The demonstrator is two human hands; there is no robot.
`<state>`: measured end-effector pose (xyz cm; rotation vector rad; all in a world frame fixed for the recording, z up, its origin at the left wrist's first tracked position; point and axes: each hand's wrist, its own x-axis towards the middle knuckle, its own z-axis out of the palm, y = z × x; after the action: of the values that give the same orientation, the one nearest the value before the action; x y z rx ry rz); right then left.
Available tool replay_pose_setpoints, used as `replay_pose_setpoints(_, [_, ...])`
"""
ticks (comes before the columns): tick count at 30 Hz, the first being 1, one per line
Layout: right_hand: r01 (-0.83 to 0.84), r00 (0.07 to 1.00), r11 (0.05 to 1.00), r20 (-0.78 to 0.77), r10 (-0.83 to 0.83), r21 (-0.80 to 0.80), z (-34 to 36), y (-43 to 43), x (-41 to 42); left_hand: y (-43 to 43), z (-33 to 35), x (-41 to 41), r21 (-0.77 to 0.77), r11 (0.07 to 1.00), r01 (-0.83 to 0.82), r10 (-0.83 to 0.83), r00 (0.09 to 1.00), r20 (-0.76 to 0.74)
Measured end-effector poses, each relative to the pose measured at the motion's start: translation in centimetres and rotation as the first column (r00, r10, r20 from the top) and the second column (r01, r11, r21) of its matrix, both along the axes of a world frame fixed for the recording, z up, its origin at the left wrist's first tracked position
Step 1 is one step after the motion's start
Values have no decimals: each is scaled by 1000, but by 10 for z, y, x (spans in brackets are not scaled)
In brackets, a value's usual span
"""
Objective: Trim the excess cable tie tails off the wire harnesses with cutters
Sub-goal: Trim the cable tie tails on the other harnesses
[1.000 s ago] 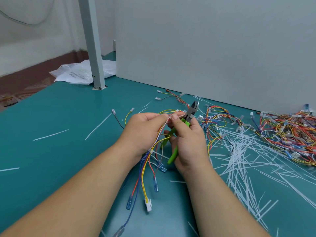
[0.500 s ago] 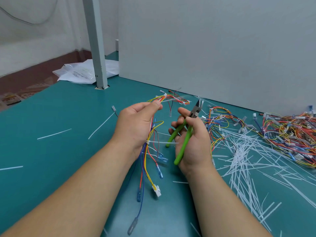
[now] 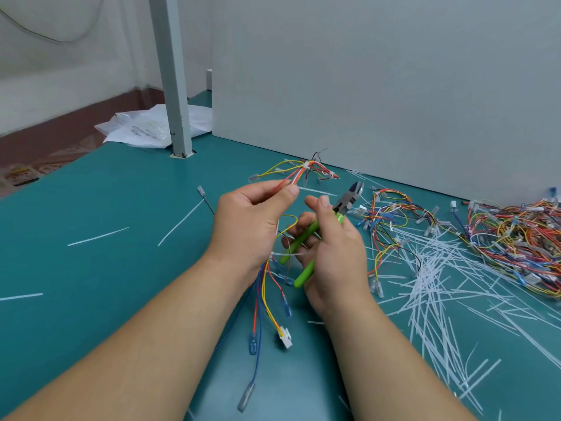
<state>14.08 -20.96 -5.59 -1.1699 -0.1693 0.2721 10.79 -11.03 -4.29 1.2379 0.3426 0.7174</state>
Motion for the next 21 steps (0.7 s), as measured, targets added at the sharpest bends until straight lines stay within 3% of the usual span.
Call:
replay_pose_setpoints(6, [-15, 994, 993, -108, 27, 113, 2, -3, 4, -11, -1, -5, 130, 965, 228, -226, 974, -29])
replay_pose_setpoints(9, [-15, 992, 991, -122, 31, 131, 1, -5, 7, -11, -2, -5, 162, 962, 219, -208, 975, -79])
replay_pose_setpoints(16, [98, 995, 995, 6, -99, 27, -2, -4, 9, -7, -1, -5, 268, 954, 136, -94, 982, -163])
replay_pose_setpoints(18, [115, 992, 993, 40, -116, 15, -1, -3, 9, -7, 0, -4, 246, 963, 110, -70, 984, -166])
replay_pose_setpoints(21, [38, 999, 999, 29, -38, 22, 0, -3, 6, -7, 4, -4, 83, 990, 116, -105, 987, -123])
